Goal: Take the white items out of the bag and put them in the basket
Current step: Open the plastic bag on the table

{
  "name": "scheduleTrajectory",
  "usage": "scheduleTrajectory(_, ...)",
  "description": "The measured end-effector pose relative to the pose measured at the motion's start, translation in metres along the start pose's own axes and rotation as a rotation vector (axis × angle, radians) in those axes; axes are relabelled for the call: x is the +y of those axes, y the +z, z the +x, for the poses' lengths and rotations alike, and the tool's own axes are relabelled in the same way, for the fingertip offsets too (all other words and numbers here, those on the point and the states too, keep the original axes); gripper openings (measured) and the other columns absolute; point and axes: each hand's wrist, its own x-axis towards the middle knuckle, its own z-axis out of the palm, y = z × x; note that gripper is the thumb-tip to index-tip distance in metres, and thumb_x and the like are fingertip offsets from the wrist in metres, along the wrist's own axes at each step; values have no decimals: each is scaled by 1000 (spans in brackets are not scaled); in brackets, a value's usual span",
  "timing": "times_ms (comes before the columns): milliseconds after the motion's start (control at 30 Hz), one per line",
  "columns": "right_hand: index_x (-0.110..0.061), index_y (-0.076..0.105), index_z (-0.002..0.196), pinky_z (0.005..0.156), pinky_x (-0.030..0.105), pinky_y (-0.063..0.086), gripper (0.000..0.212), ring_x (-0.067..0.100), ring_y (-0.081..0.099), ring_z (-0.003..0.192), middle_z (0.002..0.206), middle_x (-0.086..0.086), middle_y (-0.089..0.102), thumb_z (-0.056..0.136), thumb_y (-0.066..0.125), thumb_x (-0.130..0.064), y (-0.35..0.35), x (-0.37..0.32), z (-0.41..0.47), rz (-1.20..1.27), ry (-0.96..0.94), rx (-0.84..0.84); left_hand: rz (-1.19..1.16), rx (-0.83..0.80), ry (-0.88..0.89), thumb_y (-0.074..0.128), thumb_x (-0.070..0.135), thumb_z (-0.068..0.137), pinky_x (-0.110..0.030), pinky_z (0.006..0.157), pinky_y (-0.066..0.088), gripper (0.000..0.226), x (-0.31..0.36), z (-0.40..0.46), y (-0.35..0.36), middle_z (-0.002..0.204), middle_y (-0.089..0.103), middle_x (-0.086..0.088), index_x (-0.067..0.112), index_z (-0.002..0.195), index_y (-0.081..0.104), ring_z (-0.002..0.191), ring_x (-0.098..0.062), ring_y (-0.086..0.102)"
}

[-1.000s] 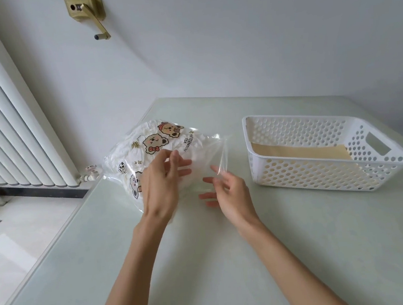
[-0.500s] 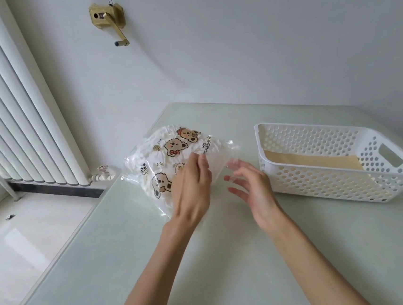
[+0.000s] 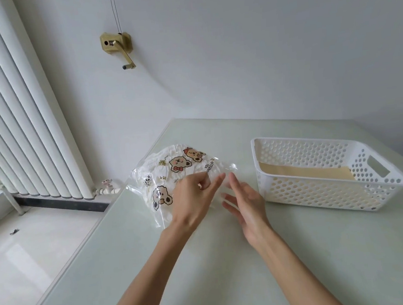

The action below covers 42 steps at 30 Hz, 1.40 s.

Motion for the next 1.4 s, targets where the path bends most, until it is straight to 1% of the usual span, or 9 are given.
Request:
scheduleTrajectory(167,-12,68,76,61,20,52,14,8,65,64,70,-6,67,80,76,-23,-5,-2,5,-99,-93,21,109,-11,-65,64,43,87,-31,56,36,55,-1,6,1,48,41,6,16,50,34,49,-18,42)
scheduleTrajectory(267,-8,69,78,55,16,49,11,7,61,54,63,-4,65,80,76,-17,-12,-2,5,-178,-123,25,81,70,-154,59,51,83,-37,64,49,49,-7,14,1,65,64,-6,9,58,53,63,-26,61)
scheduleTrajectory(400,-11,54,80,48,13,46,14,4,62,50,83,2,71,89,64,-5,-21,-5,10,-34,-10,25,-196,-75,-291,63,32,91,-39,72,58,39,-3,19,10,77,75,-4,13,65,43,74,-16,73)
scheduleTrajectory(533,-6,50,84,57,14,53,13,10,67,59,83,10,69,93,55,2,-20,-7,14,97,113,19,-60,-101,-209,60,35,93,-38,72,58,34,-3,12,20,76,75,2,14,74,42,70,-5,72)
scheduleTrajectory(733,1,55,99,79,25,58,14,18,69,68,80,15,69,87,55,7,-18,-13,14,14,114,-26,125,-140,-72,67,63,72,-23,69,50,72,2,9,16,70,72,11,24,129,46,69,2,65)
scheduleTrajectory(833,-6,59,90,94,30,52,15,14,67,72,83,10,68,87,52,7,-20,-16,13,-135,60,-47,128,-280,-24,68,71,57,-24,78,54,76,4,12,8,80,72,13,29,121,63,76,5,66)
scheduleTrajectory(933,-11,59,90,82,18,51,13,9,64,72,80,4,70,85,65,0,-20,-19,11,-244,6,-100,117,-440,23,76,70,57,-20,71,51,63,3,17,-1,82,72,12,26,103,73,74,2,66)
scheduleTrajectory(1100,-13,56,88,70,14,50,17,6,60,61,76,4,66,85,66,1,-21,-18,7,-372,-129,-218,-50,-579,-113,67,27,88,-14,53,46,17,5,27,-15,78,73,3,15,97,76,68,2,64)
scheduleTrajectory(1400,-24,50,79,58,22,42,19,17,61,64,72,-5,66,80,63,-10,-21,-10,10,-652,-187,41,315,-273,1,61,14,90,-20,66,49,17,7,16,9,78,73,9,20,98,75,71,-3,67)
